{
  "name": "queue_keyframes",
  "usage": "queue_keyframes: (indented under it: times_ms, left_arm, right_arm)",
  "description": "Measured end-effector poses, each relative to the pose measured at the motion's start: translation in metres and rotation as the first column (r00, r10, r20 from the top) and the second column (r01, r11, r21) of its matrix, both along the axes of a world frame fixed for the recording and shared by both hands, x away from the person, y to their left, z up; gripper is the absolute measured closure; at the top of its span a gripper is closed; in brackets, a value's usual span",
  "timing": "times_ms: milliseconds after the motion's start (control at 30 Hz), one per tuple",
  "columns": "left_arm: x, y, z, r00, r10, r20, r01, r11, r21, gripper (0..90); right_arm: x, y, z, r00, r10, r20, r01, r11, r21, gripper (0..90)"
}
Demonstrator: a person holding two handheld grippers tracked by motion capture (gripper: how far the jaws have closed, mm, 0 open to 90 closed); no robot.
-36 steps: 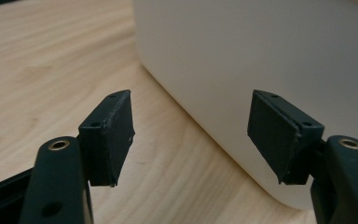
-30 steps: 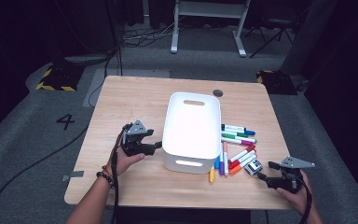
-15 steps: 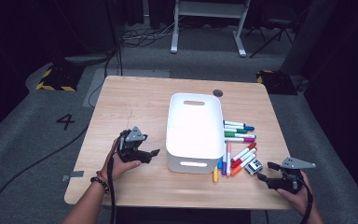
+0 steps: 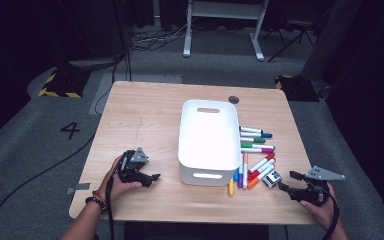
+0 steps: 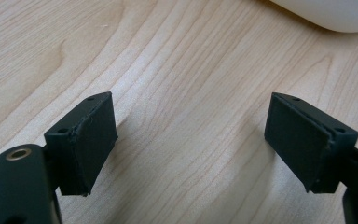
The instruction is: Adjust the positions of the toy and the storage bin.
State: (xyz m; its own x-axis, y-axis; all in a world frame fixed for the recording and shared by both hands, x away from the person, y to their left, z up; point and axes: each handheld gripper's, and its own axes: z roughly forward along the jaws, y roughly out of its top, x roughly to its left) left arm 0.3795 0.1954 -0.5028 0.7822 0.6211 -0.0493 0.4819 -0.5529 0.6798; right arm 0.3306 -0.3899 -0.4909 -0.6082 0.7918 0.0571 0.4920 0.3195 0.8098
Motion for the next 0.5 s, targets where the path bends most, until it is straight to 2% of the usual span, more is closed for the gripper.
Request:
queue_keyframes:
  times_ms: [67,133,267,367,500]
  left_arm:
    - [0.0,0.001,-0.001,1.0,-0.002,0.001,0.002,0.9999,-0.014,16.6]
    - [0.0,0.001,-0.001,0.9998,-0.007,0.018,0.007,0.9999,0.013,16.5]
    - [0.0,0.001,-0.001,0.9997,-0.002,0.023,0.001,0.9998,0.018,15.3]
    - [-0.001,0.001,-0.001,0.9997,0.006,0.025,-0.006,0.9998,0.019,15.3]
    - [-0.001,0.0,-0.001,0.9998,0.005,0.021,-0.005,0.9998,0.017,15.0]
  right_arm:
    - [0.0,-0.002,0.002,0.9999,-0.008,0.009,0.008,1.0,0.014,27.3]
    - [0.001,-0.004,0.005,0.9996,-0.017,0.02,0.017,1.0,0.014,27.6]
    - [0.007,-0.006,0.014,0.9989,-0.03,0.037,0.03,1.0,0.01,29.1]
    - [0.014,-0.006,0.022,0.9982,-0.024,0.054,0.025,1.0,-0.003,29.8]
    - [0.03,0.001,0.036,0.9968,0.019,0.078,-0.017,0.999,-0.031,30.4]
